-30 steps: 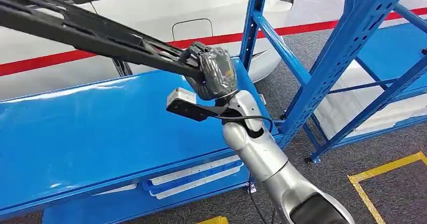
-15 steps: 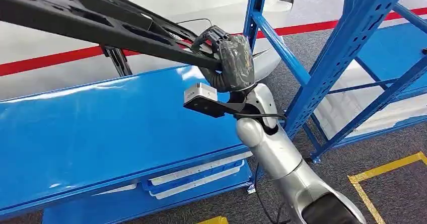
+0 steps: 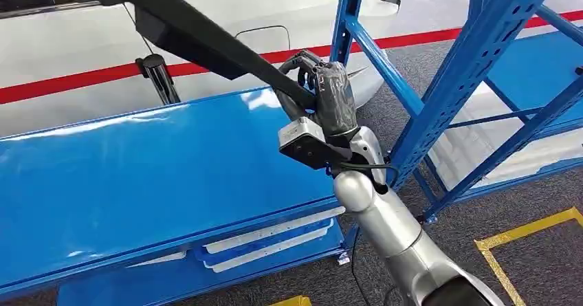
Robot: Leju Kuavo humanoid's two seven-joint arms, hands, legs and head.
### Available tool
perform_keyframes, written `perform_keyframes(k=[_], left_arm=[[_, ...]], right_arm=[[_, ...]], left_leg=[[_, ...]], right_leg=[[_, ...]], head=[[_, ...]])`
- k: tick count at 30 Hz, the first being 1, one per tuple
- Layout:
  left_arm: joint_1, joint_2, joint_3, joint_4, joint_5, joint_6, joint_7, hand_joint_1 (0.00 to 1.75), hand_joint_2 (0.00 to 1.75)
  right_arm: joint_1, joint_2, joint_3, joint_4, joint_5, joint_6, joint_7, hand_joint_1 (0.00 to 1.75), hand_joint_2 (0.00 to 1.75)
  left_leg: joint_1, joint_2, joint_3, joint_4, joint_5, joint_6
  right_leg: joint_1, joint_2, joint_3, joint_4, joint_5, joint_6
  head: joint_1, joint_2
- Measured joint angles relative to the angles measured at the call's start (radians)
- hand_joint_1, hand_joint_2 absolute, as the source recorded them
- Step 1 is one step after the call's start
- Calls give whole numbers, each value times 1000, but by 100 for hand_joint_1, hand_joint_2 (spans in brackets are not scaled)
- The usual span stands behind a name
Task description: Take the parts from the cabinet and place them on the table.
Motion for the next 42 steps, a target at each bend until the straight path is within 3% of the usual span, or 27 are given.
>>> perform_keyframes(k=[4,5,6,9,10,11,12,14,15,16,20,21,22,24,25,26,27,30,31,32,35,36,38,39,40,41,42], left_arm=[[0,3,0,0,-1,-3,4,0,0],[-1,4,0,0,-1,-3,4,0,0],[-3,2,0,0,-1,-3,3,0,0],[-5,2,0,0,-1,-4,3,0,0],[-5,3,0,0,-1,-5,3,0,0],[-5,2,0,0,-1,-5,3,0,0],[-5,2,0,0,-1,-5,3,0,0],[-5,0,0,0,-1,-4,3,0,0],[-5,2,0,0,-1,-3,3,0,0],[-6,3,0,0,-1,-3,3,0,0],[-6,6,2,0,0,-6,-2,0,0],[-6,7,3,0,2,-8,-3,0,0],[-6,8,4,0,5,-10,-6,0,0],[-6,7,5,1,8,-12,-10,0,0],[-6,7,6,1,10,-13,-12,0,0],[-6,8,8,1,11,-14,-13,0,0],[-6,8,10,1,12,-15,-13,0,0],[-8,10,16,1,21,-18,-15,0,0],[-11,13,16,1,22,-18,-15,0,0],[-11,12,17,1,22,-19,-15,0,0],[-10,14,23,1,23,-21,-17,0,0],[-11,14,25,1,23,-21,-18,0,0],[-13,14,27,1,23,-23,-19,0,0],[-13,14,29,1,23,-24,-19,0,0],[-12,14,30,1,23,-25,-19,0,0],[-11,14,30,1,23,-26,-19,0,0],[-11,13,31,1,23,-26,-20,0,0]], right_arm=[[9,2,4,0,-50,13,-11,175,175],[9,2,4,-1,-53,14,-11,175,175],[9,2,4,-1,-54,14,-11,175,175],[15,1,4,-1,-55,14,-12,175,175],[20,0,4,-1,-55,14,-12,175,175],[23,0,4,-1,-56,14,-12,175,175],[24,0,4,-1,-56,14,-12,175,175],[24,0,4,-1,-57,14,-12,175,175],[23,1,4,-1,-60,14,-12,175,175],[24,3,5,-1,-64,17,-12,175,175],[20,11,6,-1,-75,23,-12,175,175],[17,12,6,-1,-79,26,-13,175,175],[13,16,6,-1,-83,29,-15,175,175],[10,21,6,0,-95,32,-23,175,175],[10,23,6,2,-99,34,-26,175,175],[10,24,7,5,-105,38,-27,175,175],[9,24,7,6,-107,39,-27,175,175],[-3,29,8,9,-113,40,-31,175,175],[-8,32,8,10,-114,41,-31,175,175],[-13,32,8,11,-115,41,-32,175,175],[-23,40,11,14,-121,42,-35,175,175],[-24,39,11,16,-121,42,-36,175,175],[-31,38,13,18,-122,42,-38,175,175],[-31,37,13,19,-122,42,-38,175,175],[-30,36,13,22,-122,42,-38,175,175],[-30,35,14,24,-122,42,-38,175,175],[-29,34,14,27,-123,42,-38,175,175]], left_leg=[[-2,0,2,-1,-1,10],[12,2,16,-21,10,23],[8,5,21,-25,11,25],[7,5,22,-25,9,32],[7,4,22,-25,9,32],[7,4,23,-23,10,30],[8,3,23,-21,9,29],[13,0,22,-9,0,17],[11,-1,19,2,-6,7],[7,-4,9,4,-10,-1],[15,-4,8,21,-15,-13],[19,-1,2,37,-38,-19],[19,4,-14,83,-85,-24],[20,5,-73,234,-177,-31],[20,5,-96,298,-205,-32],[19,5,-99,322,-204,-30],[19,5,-82,301,-187,-27],[15,4,84,53,-94,-2],[9,6,105,13,-113,0],[6,6,102,19,-94,-1],[-4,5,89,0,-69,19],[9,13,90,-19,-45,24],[6,14,69,-28,-21,38],[5,15,57,-27,-12,34],[3,15,44,-27,-2,34],[2,16,30,-24,6,33],[2,16,16,-20,14,32]], right_leg=[[-5,0,6,-7,2,11],[-1,-1,-2,3,-5,14],[-2,-2,-8,26,-18,11],[-2,-2,-124,259,-121,-11],[-2,-2,-156,323,-136,-8],[-4,-2,-162,328,-126,2],[-5,-3,-143,293,-107,11],[-13,-6,-48,107,-32,34],[-18,-12,-10,28,-21,36],[-1,-3,-1,58,-11,24],[-10,0,-17,49,-15,1],[-12,0,-18,47,-11,-7],[-11,-1,-22,47,-8,-18],[-4,-4,-34,47,-1,-28],[-1,-5,-41,48,3,-34],[3,-6,-49,48,10,-37],[5,-6,-54,48,14,-36],[11,-5,-66,48,29,-31],[13,-5,-67,47,36,-26],[14,-5,-66,43,41,-20],[10,-9,-63,27,67,6],[13,-10,-75,38,55,6],[15,-7,-115,131,-40,-14],[14,-7,-133,205,-86,-19],[13,-8,-149,278,-118,-18],[13,-8,-153,323,-126,-10],[13,-8,-136,324,-115,1]], head=[[-1,0],[1,0],[1,0],[2,0],[3,0],[2,0],[3,0],[3,0],[3,0],[3,0],[0,0],[1,0],[0,0],[0,0],[-1,0],[0,0],[0,0],[0,0],[0,0],[2,0],[0,0],[1,0],[3,0],[5,0],[4,0],[4,0],[4,0]])
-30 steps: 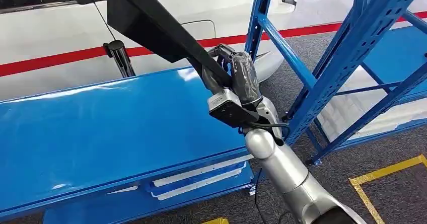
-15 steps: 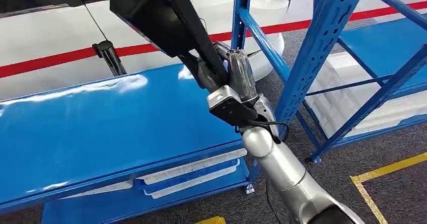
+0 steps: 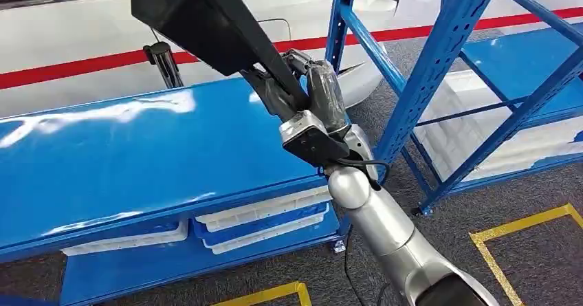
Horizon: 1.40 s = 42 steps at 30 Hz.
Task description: Take the parts from the cabinet and place them on the table.
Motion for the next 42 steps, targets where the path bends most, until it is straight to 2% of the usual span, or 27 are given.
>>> perform_keyframes(k=[1,3,4,5,8,9,11,13,14,16,18,19,20,23,24,25,27,29,31,33,34,35,38,39,40,41,42], left_arm=[[0,0,0,0,-1,-1,0,0,0],[0,0,0,0,-3,-5,-2,0,0],[0,0,0,0,-3,-6,-2,0,0],[0,1,0,0,-3,-7,-3,0,0],[1,1,1,0,-3,-9,-5,0,0],[2,5,2,0,-3,-10,-5,0,0],[2,4,2,0,-3,-10,-5,0,0],[2,5,2,0,-3,-10,-5,0,0],[2,5,2,0,-3,-10,-6,0,0],[2,5,2,0,-3,-10,-6,0,0],[1,6,2,0,-3,-12,-6,0,0],[-1,8,2,0,-3,-13,-7,0,0],[-2,9,2,0,-2,-13,-8,0,0],[-2,10,4,0,1,-12,-10,0,0],[-1,9,5,0,2,-12,-10,0,0],[-4,8,5,0,3,-12,-10,0,0],[-4,9,6,0,4,-11,-10,0,0],[-4,8,10,0,4,-10,-9,0,0],[-4,7,13,0,3,-9,-7,0,0],[-4,5,13,0,-1,-9,-6,0,0],[-4,5,13,0,-2,-9,-6,0,0],[-4,5,13,0,-3,-9,-6,0,0],[-3,5,13,0,-8,-9,-6,0,0],[0,6,14,0,-12,-10,-8,0,0],[0,10,14,0,-14,-10,-10,0,0],[1,10,14,0,-15,-11,-10,0,0],[1,9,14,0,-15,-13,-10,0,0]], right_arm=[[0,-1,0,1,0,0,0,175,175],[-1,-3,0,1,-2,0,0,175,175],[-3,-3,0,1,-2,0,0,175,175],[-1,-3,0,1,-2,0,0,175,175],[-1,-8,-1,0,-2,-1,0,175,175],[0,-9,-1,0,-3,-2,0,175,175],[-1,-9,0,0,-3,-2,0,175,175],[2,-10,0,0,-3,-2,0,175,175],[4,-10,0,0,-3,-2,1,175,175],[9,-13,0,0,-3,-2,2,175,175],[10,-14,0,0,-3,-3,2,175,175],[9,-14,0,-2,-3,-3,2,175,175],[9,-15,0,-4,-3,-3,2,175,175],[9,-14,2,-4,-3,-3,2,175,175],[11,-16,0,-3,-3,-3,2,175,175],[11,-18,0,-4,-3,-3,2,175,175],[11,-19,0,-4,-3,-3,2,175,175],[16,-19,0,-2,-3,-3,2,175,175],[25,-21,-1,-1,-3,-4,3,175,175],[30,-21,-4,-1,-3,-5,5,175,175],[31,-21,-6,-2,-3,-5,8,175,175],[31,-20,-7,-2,-3,-6,8,175,175],[44,-22,-16,-2,-2,-14,10,175,175],[55,-23,-21,-2,-2,-20,10,175,175],[62,-22,-26,-2,-1,-28,8,175,175],[73,-23,-29,-6,1,-33,8,175,175],[84,-23,-34,-10,2,-37,7,175,175]], left_leg=[[0,0,-14,5,6,-2],[0,-1,-38,22,14,-9],[-3,-1,-49,30,16,-14],[-4,0,-54,34,22,-21],[-3,-2,-57,39,35,-34],[3,-5,-64,46,28,-41],[7,-8,-96,128,-76,-53],[10,-8,-138,273,-165,-63],[11,-8,-146,322,-177,-66],[12,-8,-98,293,-129,-63],[12,-9,12,147,-73,-53],[11,-12,70,66,-88,-46],[4,-13,100,14,-103,-41],[-8,-12,85,19,-87,-21],[0,-8,74,2,-65,-10],[1,-1,73,-2,-50,-5],[-2,0,42,-3,-26,7],[-3,1,9,0,-4,8],[-3,2,-27,3,22,5],[-3,1,-58,12,40,-2],[-3,0,-69,20,47,-7],[-10,-1,-82,30,52,-13],[-5,0,-85,26,77,-28],[-5,-2,-87,26,84,-36],[3,-7,-97,40,51,-43],[5,-7,-108,78,-14,-50],[8,-7,-123,140,-78,-57]], right_leg=[[0,0,41,-43,24,12],[-2,-1,164,-214,62,24],[-2,0,203,-289,24,10],[10,1,217,-292,29,1],[7,2,199,-291,39,-11],[-10,0,192,-297,51,-27],[-7,-2,175,-296,70,-50],[-4,-3,151,-295,89,-51],[-3,-3,139,-295,98,-50],[-3,-3,115,-293,116,-45],[-3,-1,98,-293,131,-37],[-3,-1,97,-292,137,-33],[3,-1,92,-291,143,-24],[-4,-5,94,-302,168,-2],[2,-4,87,-303,171,3],[0,-2,74,-284,141,-1],[0,-1,33,-163,26,-23],[-2,-1,4,-25,-35,-20],[-3,-1,34,1,1,9],[-3,-1,130,-115,53,27],[-4,-1,203,-215,46,20],[3,-1,264,-306,10,8],[10,2,246,-319,6,-6],[-1,1,240,-325,16,-20],[-9,-5,238,-325,28,-28],[-9,-5,228,-325,40,-43],[-8,-6,221,-325,51,-47]], head=[[0,0],[0,0],[0,0],[-2,0],[-1,0],[-2,0],[-6,0],[-6,0],[-6,0],[-6,0],[-6,0],[-6,0],[-5,0],[-3,0],[-4,0],[-4,0],[-2,0],[-2,0],[-2,0],[-2,0],[-2,0],[-2,0],[-5,0],[-5,0],[-5,0],[-7,0],[-9,0]])
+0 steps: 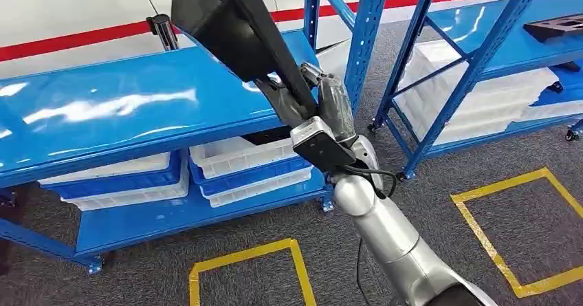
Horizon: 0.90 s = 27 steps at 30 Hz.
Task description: Take the parts from the cabinet and place them on the table.
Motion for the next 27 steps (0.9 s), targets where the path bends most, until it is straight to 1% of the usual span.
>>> perform_keyframes(k=[1,2,3,4,5,6,7,8,9,10,11,12,13,14,15,16,17,18,19,20,21,22,23,24,25,26,27], left_arm=[[0,0,0,0,-1,0,0,0,0],[0,1,0,0,-3,0,0,0,0],[0,1,0,0,-9,-3,0,0,0],[0,2,0,0,-13,-6,0,0,0],[0,3,-1,0,-21,-6,0,0,0],[0,3,-1,0,-24,-8,0,0,0],[-1,4,-2,0,-29,-8,0,0,0],[-2,4,-2,0,-29,-10,0,0,0],[-3,5,-2,0,-29,-14,-2,0,0],[-3,5,-2,0,-29,-16,-3,0,0],[-4,5,-2,0,-29,-16,-5,0,0],[-4,5,-1,0,-28,-16,-6,0,0],[-5,2,-1,0,-27,-17,-6,0,0],[-8,2,-1,0,-28,-17,-7,0,0],[-9,2,-1,0,-28,-17,-8,0,0],[-9,3,-1,0,-28,-17,-8,0,0],[-9,3,-1,0,-28,-17,-8,0,0],[-9,3,-1,0,-28,-17,-9,0,0],[-9,3,-1,0,-28,-17,-8,0,0],[-9,2,-1,0,-28,-18,-8,0,0],[-9,2,-1,0,-28,-16,-9,0,0],[-10,1,-1,0,-26,-14,-9,0,0],[-12,1,0,0,-21,-14,-11,0,0],[-12,1,2,0,-17,-14,-14,0,0],[-12,1,4,0,-16,-14,-18,0,0],[-12,2,8,0,-11,-8,-20,0,0],[-11,2,13,0,-5,-3,-19,0,0]], right_arm=[[9,0,-4,-3,0,-2,-1,175,175],[19,0,-7,-5,1,-6,-3,175,175],[31,-1,-12,-8,5,-10,-5,175,175],[50,-3,-19,-18,15,-18,-8,175,175],[74,-5,-27,-34,26,-27,-10,175,175],[96,-8,-37,-52,37,-33,-12,175,175],[116,-10,-44,-68,44,-38,-14,175,175],[135,-13,-52,-92,51,-42,-15,175,175],[147,-16,-59,-107,54,-44,-16,175,175],[157,-18,-64,-125,57,-43,-17,175,175],[166,-19,-66,-134,60,-43,-17,175,175],[177,-21,-70,-151,63,-42,-17,175,175],[183,-26,-74,-161,65,-42,-18,175,175],[187,-28,-78,-171,68,-39,-18,175,175],[188,-29,-82,-181,68,-39,-17,175,175],[191,-32,-86,-189,68,-39,-18,175,175],[195,-34,-89,-194,68,-39,-18,175,175],[199,-37,-92,-198,68,-39,-17,175,175],[203,-38,-93,-200,68,-39,-17,175,175],[205,-39,-93,-202,68,-39,-17,175,175],[205,-39,-93,-205,68,-36,-18,175,175],[204,-39,-93,-210,68,-32,-18,175,175],[204,-39,-94,-217,69,-26,-21,175,175],[202,-39,-94,-223,71,-21,-24,175,175],[202,-39,-94,-225,71,-16,-28,175,175],[202,-39,-94,-224,69,-9,-31,175,175],[202,-39,-94,-224,68,-3,-32,175,175]], left_leg=[[2,0,-17,72,-52,-6],[3,0,-30,144,-82,-12],[6,0,-31,186,-78,-16],[10,0,-13,192,-48,-18],[13,1,28,153,-8,-20],[16,1,82,86,21,-18],[18,-2,146,1,26,-16],[14,-8,207,-88,-7,-11],[11,-10,223,-123,-15,-2],[6,-9,216,-123,-15,2],[2,-9,211,-122,-13,8],[-1,-7,204,-127,-1,23],[9,3,196,-141,17,39],[4,2,186,-146,32,50],[3,6,172,-145,45,60],[0,7,156,-145,58,62],[-2,8,139,-144,71,63],[-2,8,123,-143,83,63],[-3,9,106,-142,96,61],[-3,10,92,-141,107,58],[-3,10,74,-137,119,55],[-3,9,59,-132,129,50],[-5,8,50,-125,136,45],[-11,7,38,-114,142,40],[-12,7,35,-116,157,34],[-9,7,31,-118,167,29],[-9,6,28,-120,177,20]], right_leg=[[1,0,-14,1,12,-1],[1,0,-30,3,24,1],[1,0,-44,5,34,3],[1,0,-58,6,42,8],[0,-1,-71,9,50,14],[-1,-1,-81,12,56,17],[-1,-1,-88,17,61,24],[3,-1,-96,20,66,32],[5,-3,-97,21,74,38],[4,-3,-101,18,85,47],[1,-3,-104,17,92,55],[2,-2,-106,11,102,64],[4,-3,-117,24,92,66],[4,1,-138,52,46,56],[4,2,-160,105,-8,43],[4,3,-180,189,-65,35],[2,4,-199,270,-100,36],[2,4,-205,326,-107,45],[2,4,-191,339,-90,59],[2,4,-161,315,-63,71],[2,4,-108,248,-31,83],[2,4,-46,167,-19,84],[0,4,24,76,-35,75],[11,5,80,-17,-56,69],[12,9,63,-12,-59,61],[14,9,52,-6,-56,57],[19,9,43,-1,-50,48]], head=[[1,0],[0,0],[0,0],[0,0],[0,0],[0,0],[0,0],[-1,0],[2,0],[2,0],[2,0],[3,0],[3,0],[3,0],[7,0],[8,0],[8,0],[8,0],[8,0],[7,0],[8,0],[8,0],[7,0],[9,0],[3,0],[6,0],[5,0]])
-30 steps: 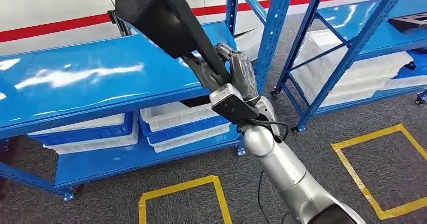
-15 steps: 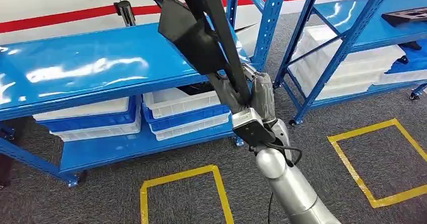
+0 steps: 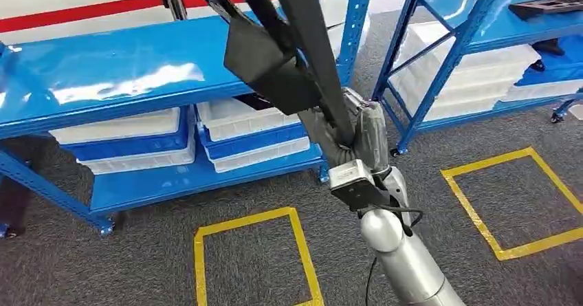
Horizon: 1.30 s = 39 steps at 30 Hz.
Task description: Take the parts from the cabinet and place them on the table.
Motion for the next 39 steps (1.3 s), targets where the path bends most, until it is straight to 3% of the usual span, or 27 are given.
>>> perform_keyframes(k=[1,2,3,5,6,8,10,11,12,16,17,19,20,21,22,24,25,26,27,28,30,31,32,34,36,37,39], left_arm=[[2,2,4,0,8,8,3,0,0],[2,3,9,0,9,18,8,0,0],[3,3,14,0,9,24,12,0,0],[3,3,24,0,20,38,18,0,0],[3,4,31,0,27,42,18,0,0],[3,5,41,0,33,50,18,0,0],[3,7,48,0,37,50,18,0,0],[2,7,49,0,37,50,18,0,0],[-1,8,50,0,37,50,18,0,0],[1,8,61,-1,43,53,17,0,0],[-1,6,64,-1,47,54,17,0,0],[-1,5,70,-1,48,56,17,0,0],[-1,5,73,-1,48,60,17,0,0],[-1,5,74,-1,47,64,17,0,0],[0,5,74,-1,46,69,17,0,0],[1,0,74,-1,43,69,17,0,0],[2,-3,75,-1,43,70,17,0,0],[2,-4,75,-1,43,70,17,0,0],[2,-4,75,-1,42,70,17,0,0],[2,-5,75,-1,41,71,17,0,0],[5,-5,76,-1,41,71,16,0,0],[9,-5,77,-1,41,71,16,0,0],[12,-4,78,-1,41,72,16,0,0],[14,-5,78,-1,41,72,16,0,0],[14,-5,78,-1,41,72,16,0,0],[14,-5,78,-1,41,72,16,0,0],[14,-4,78,-1,41,72,16,0,0]], right_arm=[[-1,1,1,4,-3,6,-1,175,175],[-6,4,2,7,-7,11,-2,175,175],[-8,8,2,10,-10,14,-3,175,175],[-16,16,2,19,-15,20,-6,175,175],[-19,18,2,25,-16,22,-8,175,175],[-19,20,2,35,-15,27,-11,175,175],[-20,21,2,39,-15,27,-16,175,175],[-24,21,2,40,-15,27,-16,175,175],[-25,23,0,40,-15,27,-16,175,175],[-34,24,-1,45,-18,31,-18,175,175],[-35,18,-5,50,-20,37,-19,175,175],[-39,14,-9,54,-23,39,-23,175,175],[-41,10,-13,60,-25,42,-24,175,175],[-43,8,-16,67,-28,46,-28,175,175],[-45,5,-18,76,-32,48,-31,175,175],[-50,2,-19,89,-35,50,-33,175,175],[-55,1,-19,95,-36,50,-34,175,175],[-61,0,-19,100,-37,50,-34,175,175],[-67,0,-20,103,-37,51,-34,175,175],[-73,0,-21,105,-37,51,-34,175,175],[-76,-1,-23,113,-39,52,-35,175,175],[-75,-2,-23,117,-38,52,-35,175,175],[-79,-2,-23,121,-38,52,-35,175,175],[-81,-1,-23,126,-38,53,-35,175,175],[-80,-1,-22,130,-38,54,-35,175,175],[-80,-1,-22,134,-38,54,-35,175,175],[-80,-1,-22,137,-38,54,-35,175,175]], left_leg=[[6,-3,-6,4,-6,-6],[9,-5,-18,24,-57,-13],[11,-6,-31,68,-126,-17],[14,-8,-56,206,-236,-30],[17,-9,-62,272,-249,-36],[23,-8,-32,295,-189,-42],[30,-8,61,194,-131,-44],[32,-10,126,109,-147,-43],[27,-13,179,29,-198,-38],[11,-14,153,4,-174,5],[18,-4,148,-5,-152,17],[16,-2,117,-8,-125,37],[16,-1,101,-7,-111,35],[16,0,86,-6,-97,35],[16,0,66,-6,-82,33],[17,2,30,-3,-55,25],[20,3,12,-2,-41,19],[20,2,1,1,-30,12],[14,2,-10,6,-23,5],[12,3,-20,12,-11,-2],[14,1,-25,-1,21,-9],[14,0,-26,-6,32,-17],[19,1,-38,-1,13,-22],[19,-1,-69,113,-114,-27],[20,-6,-109,274,-201,-32],[20,-5,-113,337,-217,-33],[19,-5,-52,295,-172,-26]], right_leg=[[-27,-2,-9,-3,13,-17],[-24,-7,-21,-2,25,-25],[-23,-8,-33,-2,38,-43],[-19,-10,-55,-1,65,-47],[-16,-10,-75,1,80,-46],[-17,-11,-112,10,103,-39],[-20,-10,-146,24,117,-30],[-19,-10,-158,35,123,-26],[-17,-10,-167,39,129,-16],[-15,-14,-172,21,168,15],[-15,-13,-181,40,145,11],[-17,-10,-223,135,28,-15],[-17,-9,-238,209,-24,-21],[-19,-8,-252,286,-56,-17],[-19,-8,-252,338,-55,-4],[-23,-8,-200,318,-2,29],[-28,-8,-140,243,24,41],[-32,-8,-77,159,24,41],[-29,-7,-3,74,9,37],[-18,2,24,-3,-20,26],[-11,2,-5,15,-8,18],[-13,1,-15,13,2,6],[-37,-2,-17,12,16,-12],[-26,-7,-36,13,40,-43],[-17,-10,-61,14,61,-50],[-12,-11,-78,15,74,-50],[-9,-10,-107,15,96,-48]], head=[[0,0],[-2,0],[-3,0],[-4,0],[-3,0],[-4,0],[-4,0],[-4,0],[-5,0],[-1,0],[-1,0],[2,0],[5,0],[3,0],[5,0],[4,0],[4,0],[5,0],[6,0],[3,0],[2,0],[2,0],[1,0],[-4,0],[-4,0],[-4,0],[-4,0]])
